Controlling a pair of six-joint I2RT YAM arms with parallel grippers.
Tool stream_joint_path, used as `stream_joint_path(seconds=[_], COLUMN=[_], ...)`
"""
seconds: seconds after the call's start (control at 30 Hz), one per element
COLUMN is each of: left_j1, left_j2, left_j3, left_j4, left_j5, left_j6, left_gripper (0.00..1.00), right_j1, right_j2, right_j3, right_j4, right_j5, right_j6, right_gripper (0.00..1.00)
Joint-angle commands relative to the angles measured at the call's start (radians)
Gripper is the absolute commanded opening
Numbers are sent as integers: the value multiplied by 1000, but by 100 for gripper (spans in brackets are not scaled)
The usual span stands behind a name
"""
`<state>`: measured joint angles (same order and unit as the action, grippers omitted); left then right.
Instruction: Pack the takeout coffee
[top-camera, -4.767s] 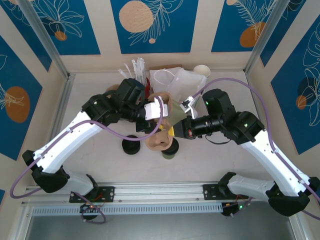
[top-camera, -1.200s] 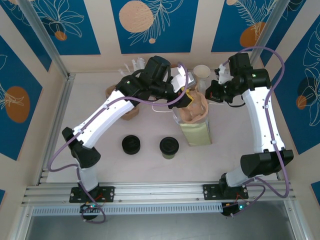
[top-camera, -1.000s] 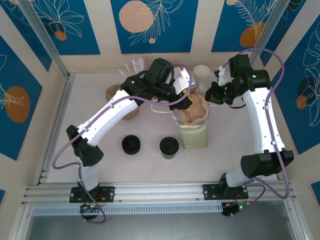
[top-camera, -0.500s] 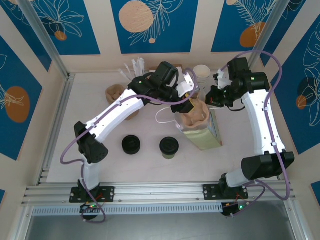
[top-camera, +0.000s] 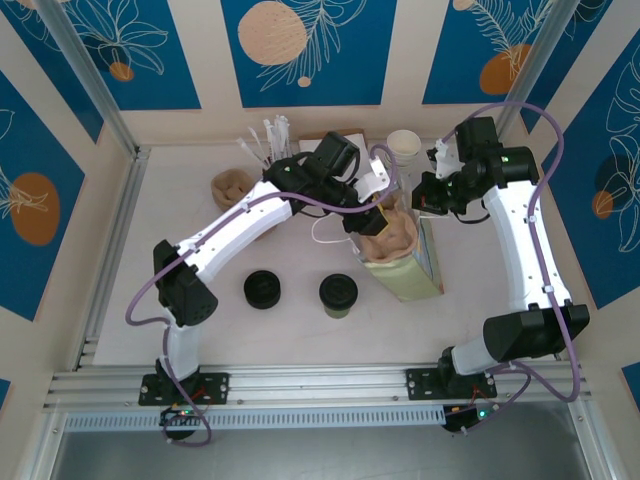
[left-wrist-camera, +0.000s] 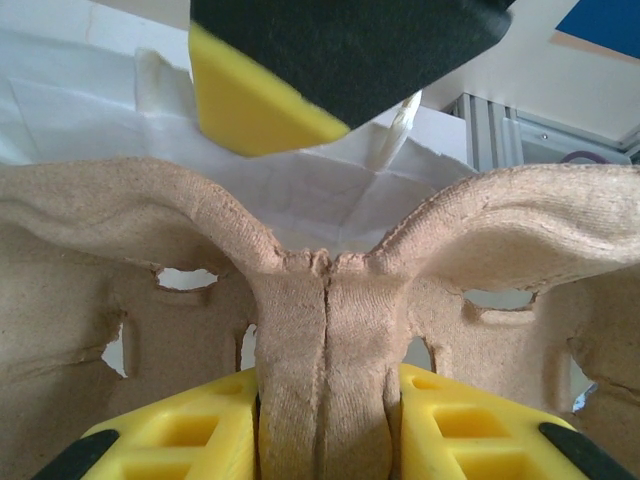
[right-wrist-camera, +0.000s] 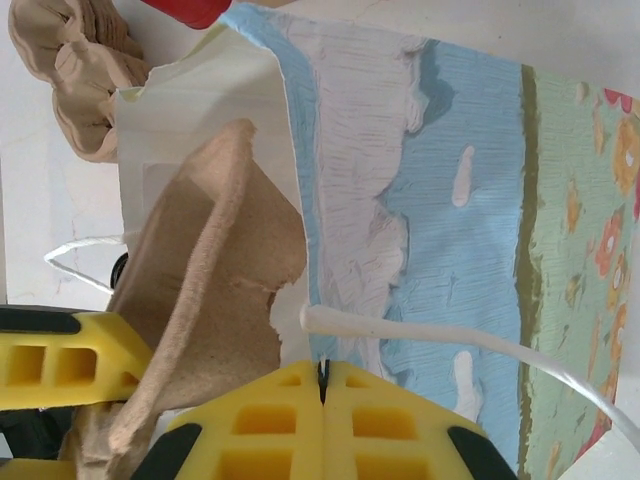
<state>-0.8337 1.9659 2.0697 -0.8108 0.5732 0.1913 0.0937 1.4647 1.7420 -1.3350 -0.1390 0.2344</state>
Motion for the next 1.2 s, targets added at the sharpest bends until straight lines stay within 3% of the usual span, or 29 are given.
stream_joint_path(seconds=[0.0,0.53,0.8,1.17], left_j1=[10,36,48,47], left_j2=[-38,3,-2,14], left_j3=[-40,61,52,23], left_j4=[27,-19,-99,-60], left_j5=[36,87,106,164], left_j6=[-11,63,172,165], left_gripper=[32,32,32,32], right_j1=[-8,33,43,32], right_j2=[-19,-135,-156,-96], right_j3=[-18,-118,-141,-116], right_j4=[0,-1,-5,-2], right_j5=[-55,-149,-232,-20], right_j6=[-8,-29,-25,-9], right_gripper=[0,0,0,4])
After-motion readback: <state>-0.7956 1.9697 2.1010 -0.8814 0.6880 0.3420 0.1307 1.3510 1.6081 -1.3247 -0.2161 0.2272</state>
